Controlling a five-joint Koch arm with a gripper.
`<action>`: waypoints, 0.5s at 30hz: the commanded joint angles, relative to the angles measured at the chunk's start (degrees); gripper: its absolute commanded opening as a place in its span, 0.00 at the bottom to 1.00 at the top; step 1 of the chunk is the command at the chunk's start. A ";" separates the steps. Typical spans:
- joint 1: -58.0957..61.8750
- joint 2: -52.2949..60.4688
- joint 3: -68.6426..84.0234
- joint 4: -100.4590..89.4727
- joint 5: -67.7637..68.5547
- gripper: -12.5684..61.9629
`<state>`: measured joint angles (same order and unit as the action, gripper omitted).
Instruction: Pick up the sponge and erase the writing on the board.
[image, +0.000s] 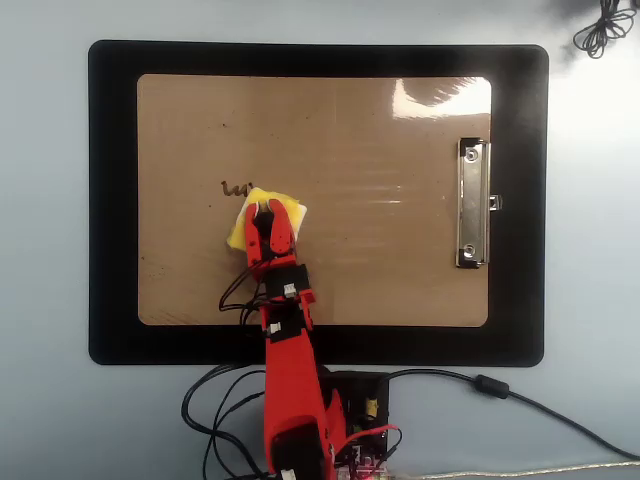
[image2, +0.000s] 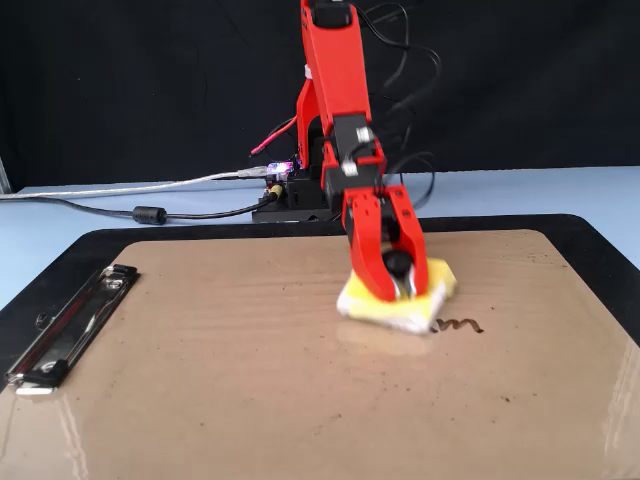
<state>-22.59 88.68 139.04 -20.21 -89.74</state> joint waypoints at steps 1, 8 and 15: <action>-2.11 -2.90 -2.64 0.26 -3.78 0.06; -2.55 -20.83 -24.35 1.67 -5.27 0.06; -5.01 6.68 0.09 8.00 -5.10 0.06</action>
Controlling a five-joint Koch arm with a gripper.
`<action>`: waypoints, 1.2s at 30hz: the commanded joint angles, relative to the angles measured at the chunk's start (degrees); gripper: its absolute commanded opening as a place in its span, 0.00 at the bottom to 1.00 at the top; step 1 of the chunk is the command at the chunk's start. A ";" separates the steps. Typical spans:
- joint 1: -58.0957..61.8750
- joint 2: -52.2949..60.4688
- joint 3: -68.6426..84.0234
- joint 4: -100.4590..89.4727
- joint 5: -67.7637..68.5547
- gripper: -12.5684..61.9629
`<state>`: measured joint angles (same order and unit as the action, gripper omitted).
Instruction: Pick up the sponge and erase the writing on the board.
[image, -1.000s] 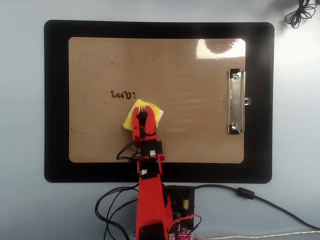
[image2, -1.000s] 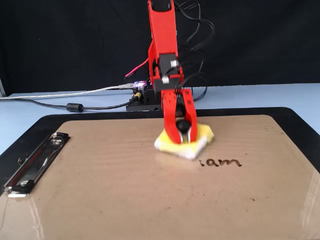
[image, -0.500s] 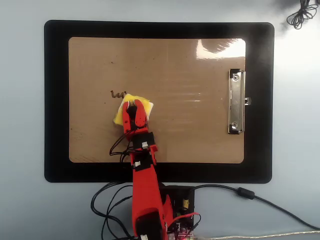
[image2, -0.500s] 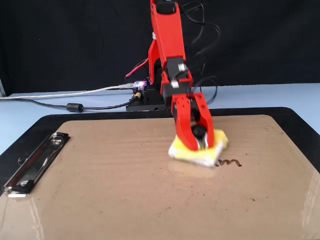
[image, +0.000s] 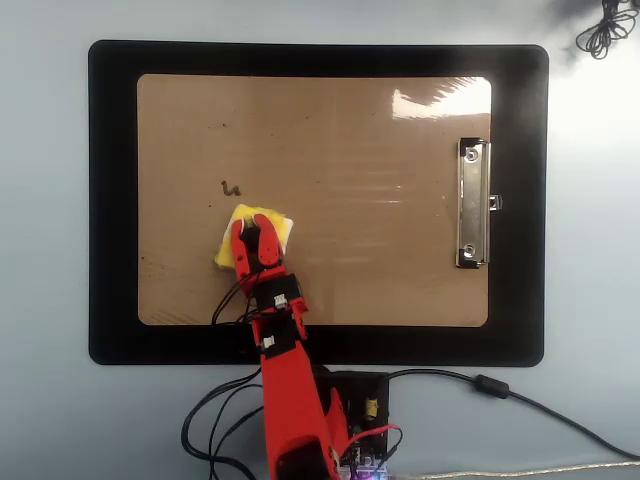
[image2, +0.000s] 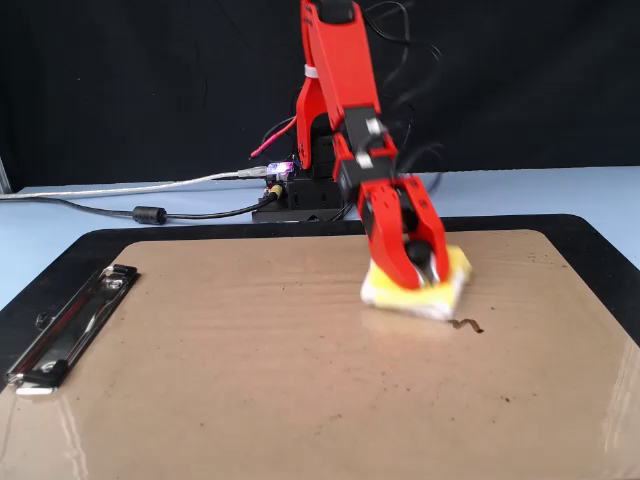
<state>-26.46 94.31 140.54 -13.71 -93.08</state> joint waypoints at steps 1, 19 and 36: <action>-1.14 -3.16 -5.45 1.49 -1.76 0.06; -5.10 -28.12 -32.87 1.85 -2.20 0.06; -8.79 -29.62 -39.73 7.38 -3.34 0.06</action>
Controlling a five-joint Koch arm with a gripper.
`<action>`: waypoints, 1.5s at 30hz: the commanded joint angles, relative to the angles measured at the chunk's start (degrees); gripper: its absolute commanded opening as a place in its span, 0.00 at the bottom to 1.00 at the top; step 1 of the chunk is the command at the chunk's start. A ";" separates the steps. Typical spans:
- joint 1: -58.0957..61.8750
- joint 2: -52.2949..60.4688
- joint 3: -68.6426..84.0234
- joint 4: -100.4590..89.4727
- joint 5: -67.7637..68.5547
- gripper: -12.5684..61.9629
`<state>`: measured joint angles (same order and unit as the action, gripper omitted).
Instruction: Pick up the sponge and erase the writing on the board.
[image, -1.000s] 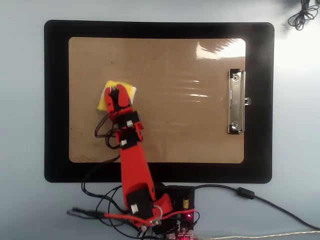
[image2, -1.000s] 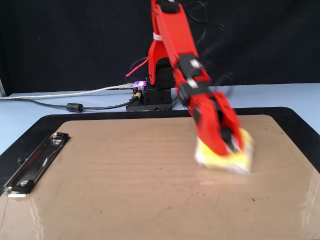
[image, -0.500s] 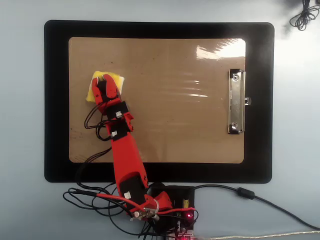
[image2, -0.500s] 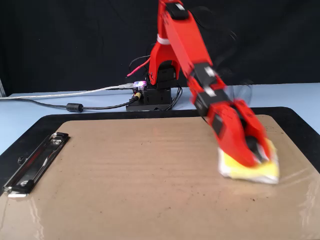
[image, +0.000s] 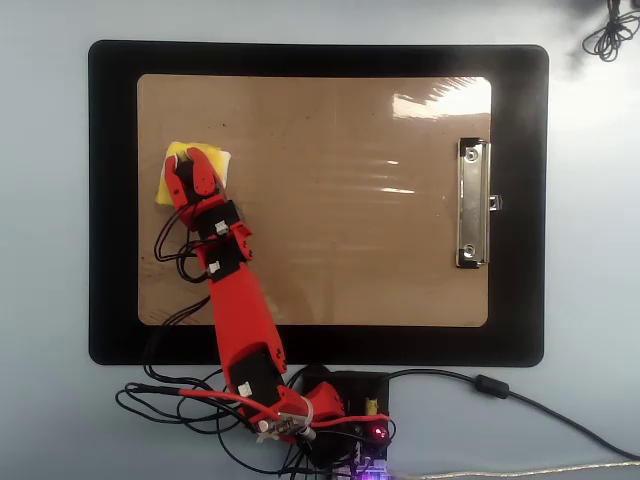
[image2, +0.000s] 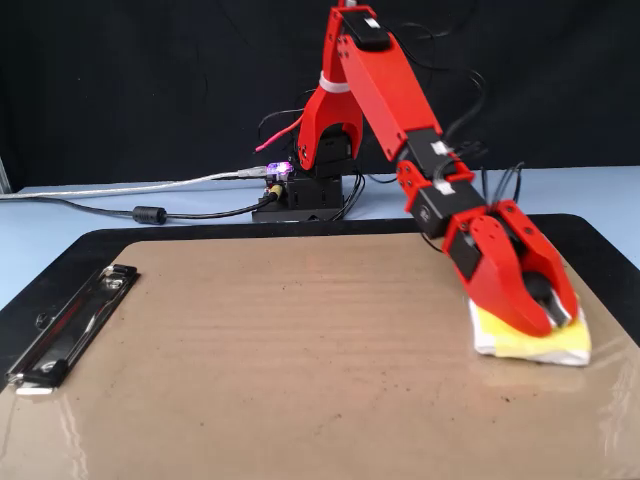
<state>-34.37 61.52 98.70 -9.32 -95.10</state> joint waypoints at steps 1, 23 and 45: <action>-2.02 8.96 5.36 6.50 -1.49 0.06; -15.64 35.07 26.89 20.65 -8.35 0.06; -20.57 25.22 24.87 12.92 -6.86 0.59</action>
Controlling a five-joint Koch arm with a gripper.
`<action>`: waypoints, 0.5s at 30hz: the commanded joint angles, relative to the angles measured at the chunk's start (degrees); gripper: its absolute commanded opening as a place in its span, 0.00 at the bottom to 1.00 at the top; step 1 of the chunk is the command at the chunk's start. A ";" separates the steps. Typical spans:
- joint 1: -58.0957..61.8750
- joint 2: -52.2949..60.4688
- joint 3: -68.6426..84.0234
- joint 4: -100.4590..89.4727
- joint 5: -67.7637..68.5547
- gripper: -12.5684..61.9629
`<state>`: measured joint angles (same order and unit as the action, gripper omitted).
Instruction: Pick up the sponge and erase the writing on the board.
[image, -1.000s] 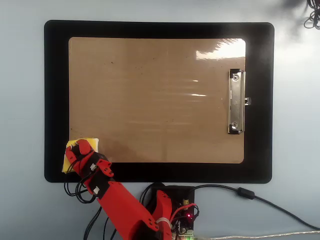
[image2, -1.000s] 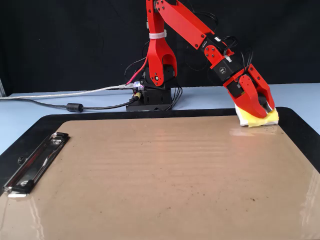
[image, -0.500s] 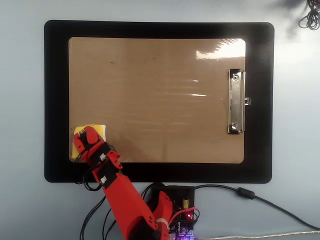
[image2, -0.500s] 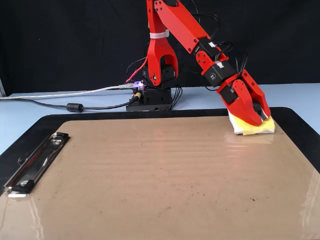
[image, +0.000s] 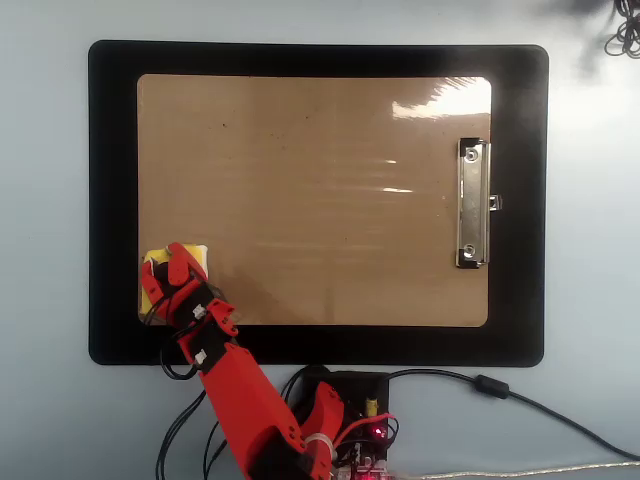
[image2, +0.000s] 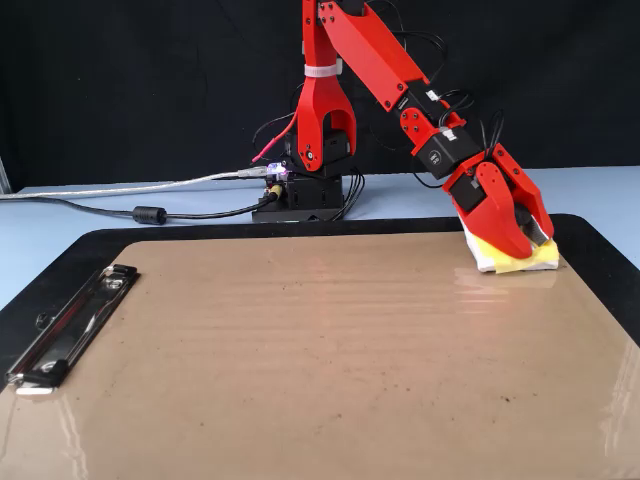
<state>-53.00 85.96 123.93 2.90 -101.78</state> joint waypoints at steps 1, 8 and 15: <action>-3.16 0.79 -0.35 0.70 -0.35 0.59; -8.26 4.92 -2.46 -1.67 -9.14 0.62; -5.19 12.30 -9.14 -1.58 -10.02 0.62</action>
<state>-59.41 92.64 117.77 2.20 -110.74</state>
